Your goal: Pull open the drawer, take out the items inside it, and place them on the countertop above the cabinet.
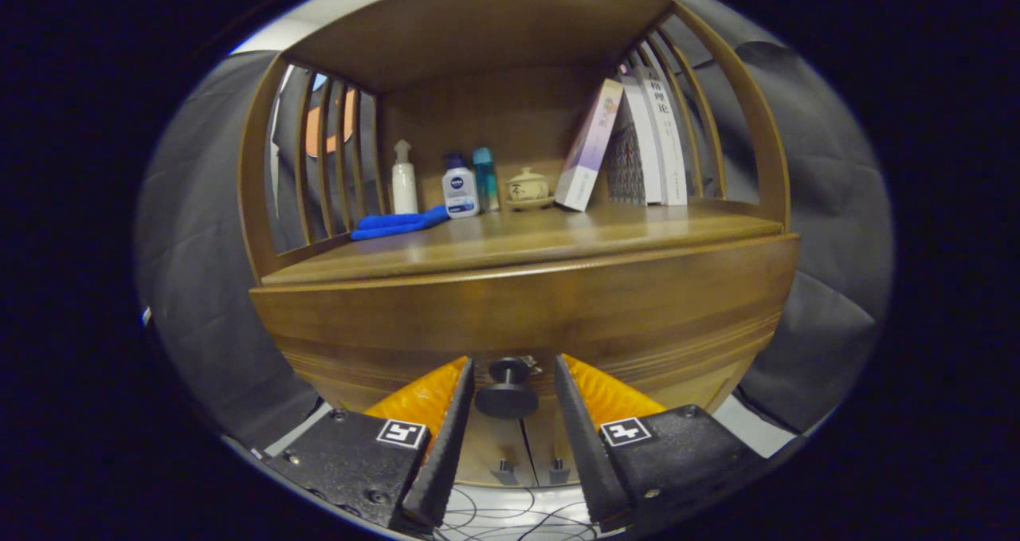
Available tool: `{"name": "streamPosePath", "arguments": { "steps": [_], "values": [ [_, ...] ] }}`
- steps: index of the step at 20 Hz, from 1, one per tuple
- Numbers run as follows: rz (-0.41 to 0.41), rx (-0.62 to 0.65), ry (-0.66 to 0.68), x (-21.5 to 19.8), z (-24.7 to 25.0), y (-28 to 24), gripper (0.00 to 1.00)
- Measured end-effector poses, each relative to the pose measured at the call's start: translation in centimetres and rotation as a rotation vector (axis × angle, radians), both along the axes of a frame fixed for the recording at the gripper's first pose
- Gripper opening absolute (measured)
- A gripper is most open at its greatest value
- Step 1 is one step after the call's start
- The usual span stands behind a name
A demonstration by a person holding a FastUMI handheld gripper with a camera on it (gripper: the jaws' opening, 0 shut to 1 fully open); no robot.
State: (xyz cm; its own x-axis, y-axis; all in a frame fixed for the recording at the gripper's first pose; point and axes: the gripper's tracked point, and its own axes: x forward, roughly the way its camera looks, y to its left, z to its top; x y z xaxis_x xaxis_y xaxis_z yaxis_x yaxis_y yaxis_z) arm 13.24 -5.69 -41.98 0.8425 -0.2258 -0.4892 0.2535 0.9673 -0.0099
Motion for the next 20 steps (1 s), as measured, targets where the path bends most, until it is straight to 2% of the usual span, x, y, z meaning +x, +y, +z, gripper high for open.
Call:
{"name": "streamPosePath", "arguments": {
  "steps": [3,6,11,16,20],
  "values": [
    [-0.013,-0.001,0.006,0.7,-0.9,0.1,0.61],
    [-0.045,-0.012,-0.007,0.9,-1.1,0.1,0.52],
    [-0.068,-0.013,-0.018,1.0,-1.2,0.2,0.44],
    [-0.048,-0.028,-0.015,0.8,-1.2,0.2,0.32],
    [-0.034,-0.035,-0.001,-1.0,-1.0,0.7,0.31]
  ]
}}
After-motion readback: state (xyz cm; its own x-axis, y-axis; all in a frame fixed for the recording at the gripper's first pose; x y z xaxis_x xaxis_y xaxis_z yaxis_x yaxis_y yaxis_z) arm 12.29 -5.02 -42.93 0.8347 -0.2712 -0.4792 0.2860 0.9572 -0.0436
